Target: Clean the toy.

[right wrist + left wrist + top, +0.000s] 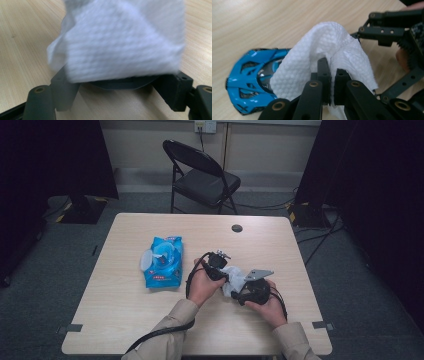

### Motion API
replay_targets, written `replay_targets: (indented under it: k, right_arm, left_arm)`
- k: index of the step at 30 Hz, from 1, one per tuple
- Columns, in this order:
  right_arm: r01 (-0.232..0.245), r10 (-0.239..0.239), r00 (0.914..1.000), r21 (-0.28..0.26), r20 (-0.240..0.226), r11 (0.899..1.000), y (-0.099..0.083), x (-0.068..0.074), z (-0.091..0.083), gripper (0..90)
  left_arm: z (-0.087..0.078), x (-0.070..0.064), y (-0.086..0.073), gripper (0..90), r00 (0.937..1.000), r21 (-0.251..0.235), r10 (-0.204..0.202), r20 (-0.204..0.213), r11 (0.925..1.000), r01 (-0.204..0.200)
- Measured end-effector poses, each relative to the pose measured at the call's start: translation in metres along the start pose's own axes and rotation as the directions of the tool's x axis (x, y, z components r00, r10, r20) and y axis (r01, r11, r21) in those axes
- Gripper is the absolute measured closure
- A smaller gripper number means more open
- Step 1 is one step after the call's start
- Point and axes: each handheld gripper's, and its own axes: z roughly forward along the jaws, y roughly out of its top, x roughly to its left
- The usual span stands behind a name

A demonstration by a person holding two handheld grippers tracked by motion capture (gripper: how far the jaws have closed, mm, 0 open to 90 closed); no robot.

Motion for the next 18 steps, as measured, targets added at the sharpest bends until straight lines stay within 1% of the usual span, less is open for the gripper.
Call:
replay_targets:
  k: [1, 4, 7, 8, 9, 11, 12, 14, 15, 16, 18]
  right_arm:
    - [0.0, 0.0, 1.0, 0.0, 0.0, 1.0, 0.0, 0.0, 0.0, 25.0]
    - [0.0, 0.0, 1.0, 0.0, 0.0, 1.0, 0.0, 0.0, 0.0, 25.0]
    - [0.0, 0.0, 1.0, 0.0, 0.0, 1.0, 0.0, 0.0, 0.0, 25.0]
    - [0.0, 0.0, 1.0, 0.0, 0.0, 1.0, 0.0, 0.0, 0.0, 25.0]
    - [0.0, 0.0, 1.0, 0.0, 0.0, 1.0, 0.0, 0.0, 0.0, 25.0]
    - [0.0, 0.0, 1.0, 0.0, 0.0, 1.0, 0.0, 0.0, 0.0, 25.0]
    - [0.0, 0.0, 1.0, 0.0, 0.0, 1.0, 0.0, 0.0, 0.0, 25.0]
    - [0.0, 0.0, 1.0, 0.0, 0.0, 1.0, 0.0, 0.0, 0.0, 25.1]
    - [0.0, 0.0, 1.0, 0.0, 0.0, 1.0, 0.0, 0.0, 0.0, 25.1]
    - [0.001, -0.001, 1.0, 0.0, 0.0, 1.0, 0.0, 0.0, 0.0, 25.0]
    - [0.0, 0.0, 1.0, 0.0, 0.0, 1.0, 0.0, 0.0, 0.0, 25.1]
  left_arm:
    - [-0.001, 0.001, 0.002, 87.5, 1.0, -0.006, -0.005, -0.007, 1.0, 0.005]
    - [0.003, 0.002, 0.004, 87.6, 0.9998, 0.015, -0.011, -0.016, 0.9998, 0.011]
    - [0.009, 0.003, 0.003, 87.6, 0.9997, 0.008, -0.012, -0.023, 0.9999, 0.012]
    - [0.01, 0.003, 0.003, 87.6, 0.9995, 0.009, -0.019, -0.024, 0.9998, 0.019]
    - [0.01, 0.002, 0.004, 87.6, 0.9995, 0.013, -0.018, -0.025, 0.9998, 0.018]
    - [0.01, 0.001, 0.005, 87.5, 0.9993, 0.015, 0.006, -0.037, 0.9999, -0.005]
    - [0.01, 0.001, 0.006, 87.5, 0.9992, 0.008, 0.01, -0.04, 0.9999, -0.01]
    - [0.01, 0.001, 0.006, 87.5, 0.9991, -0.002, 0.009, -0.041, 1.0, -0.009]
    - [0.011, 0.002, 0.006, 87.5, 0.9989, 0.002, 0.012, -0.045, 0.9999, -0.012]
    - [0.012, 0.003, 0.005, 87.6, 0.9987, 0.0, 0.009, -0.05, 1.0, -0.009]
    - [0.012, 0.004, 0.005, 87.6, 0.9989, -0.009, -0.001, -0.047, 1.0, 0.0]
